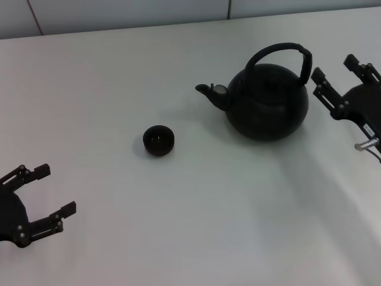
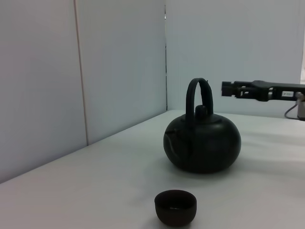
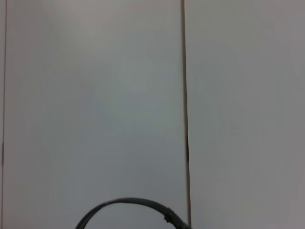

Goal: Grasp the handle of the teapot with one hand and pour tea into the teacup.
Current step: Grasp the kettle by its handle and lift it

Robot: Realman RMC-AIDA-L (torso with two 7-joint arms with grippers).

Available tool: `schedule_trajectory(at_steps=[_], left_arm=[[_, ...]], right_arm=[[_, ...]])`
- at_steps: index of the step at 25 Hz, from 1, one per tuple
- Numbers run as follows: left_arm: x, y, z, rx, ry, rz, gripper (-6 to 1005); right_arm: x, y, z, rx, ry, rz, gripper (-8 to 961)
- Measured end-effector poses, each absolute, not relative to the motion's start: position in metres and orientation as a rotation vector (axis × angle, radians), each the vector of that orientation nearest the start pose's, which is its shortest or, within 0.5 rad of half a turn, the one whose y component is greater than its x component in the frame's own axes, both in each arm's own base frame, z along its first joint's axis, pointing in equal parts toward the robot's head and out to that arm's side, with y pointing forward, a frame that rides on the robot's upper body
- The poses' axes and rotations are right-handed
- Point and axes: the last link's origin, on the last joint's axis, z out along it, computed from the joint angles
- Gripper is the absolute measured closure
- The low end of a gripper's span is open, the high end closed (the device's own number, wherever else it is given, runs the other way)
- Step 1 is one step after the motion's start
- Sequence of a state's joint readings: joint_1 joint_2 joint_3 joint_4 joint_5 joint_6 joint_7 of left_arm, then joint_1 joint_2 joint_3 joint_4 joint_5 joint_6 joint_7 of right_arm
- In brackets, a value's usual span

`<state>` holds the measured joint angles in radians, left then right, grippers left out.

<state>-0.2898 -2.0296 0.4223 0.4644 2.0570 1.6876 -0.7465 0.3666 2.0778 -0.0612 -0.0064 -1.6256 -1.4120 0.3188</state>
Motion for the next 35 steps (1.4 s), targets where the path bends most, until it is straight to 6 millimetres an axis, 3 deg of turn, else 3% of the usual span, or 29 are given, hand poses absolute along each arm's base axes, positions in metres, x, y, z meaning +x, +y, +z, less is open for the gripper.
schedule_trajectory(at_steps=[11, 31, 33, 35], left_arm=[[-0.347, 0.235, 0.014, -2.512, -0.316, -0.704, 131], [-0.346, 0.235, 0.013, -2.511, -0.315, -0.711, 132], [-0.346, 0.236, 0.013, -2.511, -0.314, -0.710, 132], [-0.346, 0.236, 0.013, -2.511, -0.314, -0.710, 132]], right_arm=[[0.339, 0.311, -0.019, -1.801, 0.539, 0.719, 261], [0.337, 0.314, -0.020, -1.806, 0.540, 0.720, 286], [0.335, 0.315, -0.020, -1.807, 0.538, 0.726, 480], [0.334, 0.316, -0.020, -1.808, 0.542, 0.730, 576]])
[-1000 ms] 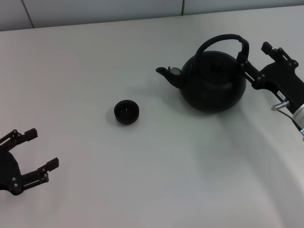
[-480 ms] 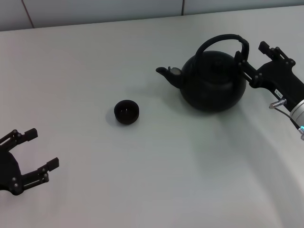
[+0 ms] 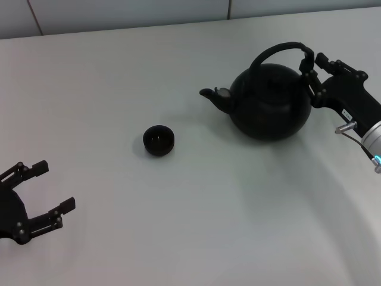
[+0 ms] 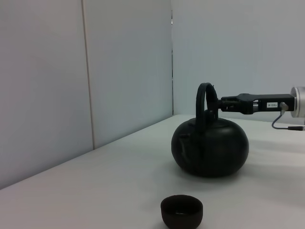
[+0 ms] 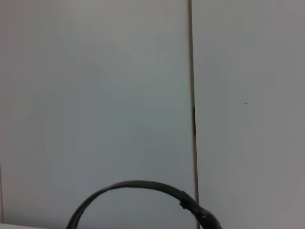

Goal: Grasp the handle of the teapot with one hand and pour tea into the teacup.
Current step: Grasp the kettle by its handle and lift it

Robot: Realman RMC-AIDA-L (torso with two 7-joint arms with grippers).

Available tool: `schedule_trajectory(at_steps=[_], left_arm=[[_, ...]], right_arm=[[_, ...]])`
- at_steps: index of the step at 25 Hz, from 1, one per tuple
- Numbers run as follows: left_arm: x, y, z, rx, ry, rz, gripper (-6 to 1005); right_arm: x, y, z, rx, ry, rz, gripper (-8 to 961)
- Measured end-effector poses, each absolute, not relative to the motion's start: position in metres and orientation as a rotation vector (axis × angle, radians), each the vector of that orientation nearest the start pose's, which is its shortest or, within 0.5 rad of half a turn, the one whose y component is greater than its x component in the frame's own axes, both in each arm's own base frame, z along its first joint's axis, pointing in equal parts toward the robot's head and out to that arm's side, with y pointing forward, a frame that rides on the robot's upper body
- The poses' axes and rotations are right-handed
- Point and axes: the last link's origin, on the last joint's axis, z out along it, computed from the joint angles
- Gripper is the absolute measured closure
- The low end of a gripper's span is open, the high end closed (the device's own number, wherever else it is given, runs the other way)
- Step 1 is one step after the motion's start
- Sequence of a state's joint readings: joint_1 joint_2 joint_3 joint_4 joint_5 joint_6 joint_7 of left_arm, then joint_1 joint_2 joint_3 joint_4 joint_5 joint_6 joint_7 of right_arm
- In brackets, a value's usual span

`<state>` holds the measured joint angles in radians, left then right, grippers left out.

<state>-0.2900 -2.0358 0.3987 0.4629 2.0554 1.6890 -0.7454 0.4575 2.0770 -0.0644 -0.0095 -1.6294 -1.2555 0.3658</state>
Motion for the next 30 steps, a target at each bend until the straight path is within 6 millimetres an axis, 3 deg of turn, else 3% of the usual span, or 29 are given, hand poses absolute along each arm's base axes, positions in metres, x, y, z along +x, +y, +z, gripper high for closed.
schedule_trajectory(at_steps=[3, 15, 19, 23, 30], left_arm=[[-0.346, 0.236, 0.013, -2.509, -0.311, -0.709, 132], [-0.346, 0.237, 0.012, -2.506, -0.309, -0.702, 132], [-0.346, 0.237, 0.012, -2.505, -0.308, -0.703, 132], [-0.345, 0.238, 0.011, -2.503, -0.307, -0.703, 132], [-0.345, 0.239, 0.011, -2.503, -0.305, -0.704, 132]], right_arm=[[0.334, 0.319, -0.018, -1.805, 0.559, 0.744, 719], [0.333, 0.324, -0.012, -1.786, 0.557, 0.758, 860], [0.330, 0.326, -0.006, -1.780, 0.528, 0.785, 861], [0.322, 0.341, 0.014, -1.790, 0.504, 0.843, 861], [0.308, 0.358, 0.024, -1.847, 0.477, 0.878, 861]])
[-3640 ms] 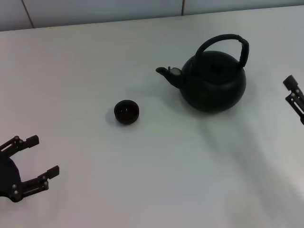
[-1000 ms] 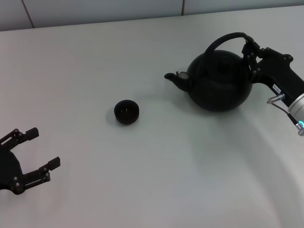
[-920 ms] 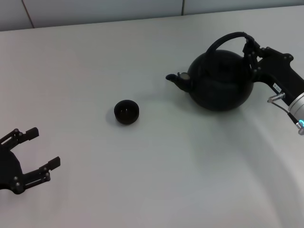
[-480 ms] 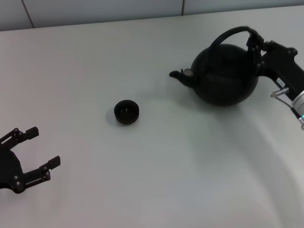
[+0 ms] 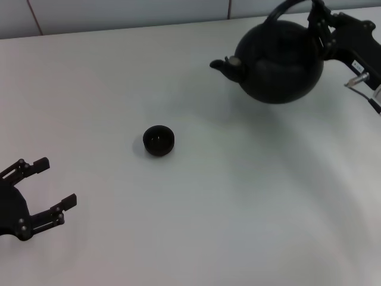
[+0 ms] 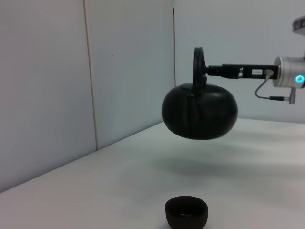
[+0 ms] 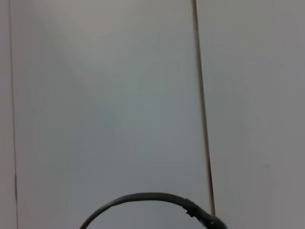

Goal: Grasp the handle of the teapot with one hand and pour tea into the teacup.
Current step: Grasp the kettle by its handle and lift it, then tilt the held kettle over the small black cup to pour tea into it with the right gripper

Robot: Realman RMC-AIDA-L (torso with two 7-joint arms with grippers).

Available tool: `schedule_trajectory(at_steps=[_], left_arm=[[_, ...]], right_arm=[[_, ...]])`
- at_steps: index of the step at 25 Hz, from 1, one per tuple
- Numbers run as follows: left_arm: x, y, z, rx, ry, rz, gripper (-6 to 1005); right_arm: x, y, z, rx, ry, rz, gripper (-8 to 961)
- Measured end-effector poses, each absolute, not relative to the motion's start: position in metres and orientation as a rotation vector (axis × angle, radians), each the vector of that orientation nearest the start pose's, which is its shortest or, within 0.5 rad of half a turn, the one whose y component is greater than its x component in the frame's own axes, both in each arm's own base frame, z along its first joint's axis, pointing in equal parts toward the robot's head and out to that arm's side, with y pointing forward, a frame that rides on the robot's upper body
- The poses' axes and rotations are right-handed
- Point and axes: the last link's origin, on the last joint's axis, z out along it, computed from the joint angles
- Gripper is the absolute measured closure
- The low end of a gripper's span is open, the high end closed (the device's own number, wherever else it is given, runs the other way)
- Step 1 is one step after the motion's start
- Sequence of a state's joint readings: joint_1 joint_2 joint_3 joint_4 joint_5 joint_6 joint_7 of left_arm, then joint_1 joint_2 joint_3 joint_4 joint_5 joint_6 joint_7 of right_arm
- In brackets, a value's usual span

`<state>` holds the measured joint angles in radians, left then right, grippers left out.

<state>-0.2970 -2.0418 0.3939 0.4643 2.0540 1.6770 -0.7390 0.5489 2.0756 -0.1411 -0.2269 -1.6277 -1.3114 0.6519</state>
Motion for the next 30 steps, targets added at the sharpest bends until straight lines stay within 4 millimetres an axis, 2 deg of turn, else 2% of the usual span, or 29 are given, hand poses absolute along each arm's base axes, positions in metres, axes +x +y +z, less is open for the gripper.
schedule_trajectory(at_steps=[12, 30], left_arm=[[-0.342, 0.239, 0.008, -2.505, -0.306, -0.716, 132], [-0.342, 0.237, 0.008, -2.508, -0.308, -0.729, 132]], right_arm=[[0.301, 0.363, 0.022, -1.878, 0.456, 0.884, 861], [0.266, 0.386, -0.001, -2.074, 0.387, 0.852, 861]])
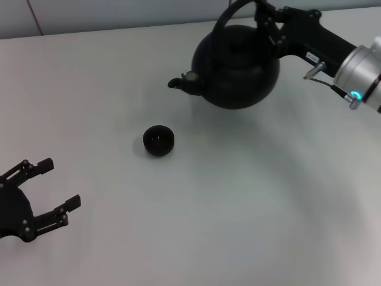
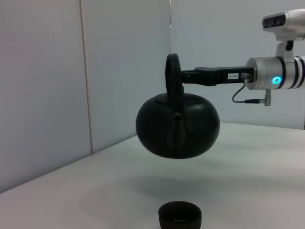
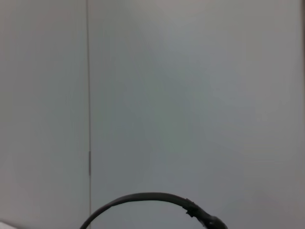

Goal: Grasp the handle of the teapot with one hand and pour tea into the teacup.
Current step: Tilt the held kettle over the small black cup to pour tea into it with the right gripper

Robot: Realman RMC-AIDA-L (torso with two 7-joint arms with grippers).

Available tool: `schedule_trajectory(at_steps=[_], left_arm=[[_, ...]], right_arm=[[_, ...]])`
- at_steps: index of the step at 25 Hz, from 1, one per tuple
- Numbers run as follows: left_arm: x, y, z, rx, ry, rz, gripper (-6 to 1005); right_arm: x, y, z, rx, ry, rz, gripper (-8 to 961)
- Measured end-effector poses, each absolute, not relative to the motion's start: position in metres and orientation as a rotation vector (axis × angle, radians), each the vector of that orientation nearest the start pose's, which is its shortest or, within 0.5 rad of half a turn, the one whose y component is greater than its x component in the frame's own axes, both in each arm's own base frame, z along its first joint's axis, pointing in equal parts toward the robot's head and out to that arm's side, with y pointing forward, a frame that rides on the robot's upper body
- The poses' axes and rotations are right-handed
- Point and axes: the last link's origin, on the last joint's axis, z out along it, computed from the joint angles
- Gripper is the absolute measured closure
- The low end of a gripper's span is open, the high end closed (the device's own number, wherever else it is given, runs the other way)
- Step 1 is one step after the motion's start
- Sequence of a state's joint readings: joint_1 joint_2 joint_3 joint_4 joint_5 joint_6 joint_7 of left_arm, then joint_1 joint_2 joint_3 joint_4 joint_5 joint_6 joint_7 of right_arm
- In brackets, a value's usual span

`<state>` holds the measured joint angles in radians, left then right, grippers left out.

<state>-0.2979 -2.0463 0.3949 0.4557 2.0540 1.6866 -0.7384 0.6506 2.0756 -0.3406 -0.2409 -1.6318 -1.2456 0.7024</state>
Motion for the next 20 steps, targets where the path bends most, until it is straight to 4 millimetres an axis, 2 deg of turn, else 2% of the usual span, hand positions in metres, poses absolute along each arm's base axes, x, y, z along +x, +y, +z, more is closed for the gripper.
schedule_trajectory(at_steps=[8, 20], left_arm=[[-0.341, 0.237, 0.007, -2.513, -0.306, -0.731, 132], [-0.340, 0.238, 0.007, -2.513, -0.303, -0.732, 132]], right_arm=[[0.257, 0.394, -0.007, -2.125, 0.350, 0.811, 862], [0.247, 0.399, -0.002, -2.199, 0.194, 0.740, 862]])
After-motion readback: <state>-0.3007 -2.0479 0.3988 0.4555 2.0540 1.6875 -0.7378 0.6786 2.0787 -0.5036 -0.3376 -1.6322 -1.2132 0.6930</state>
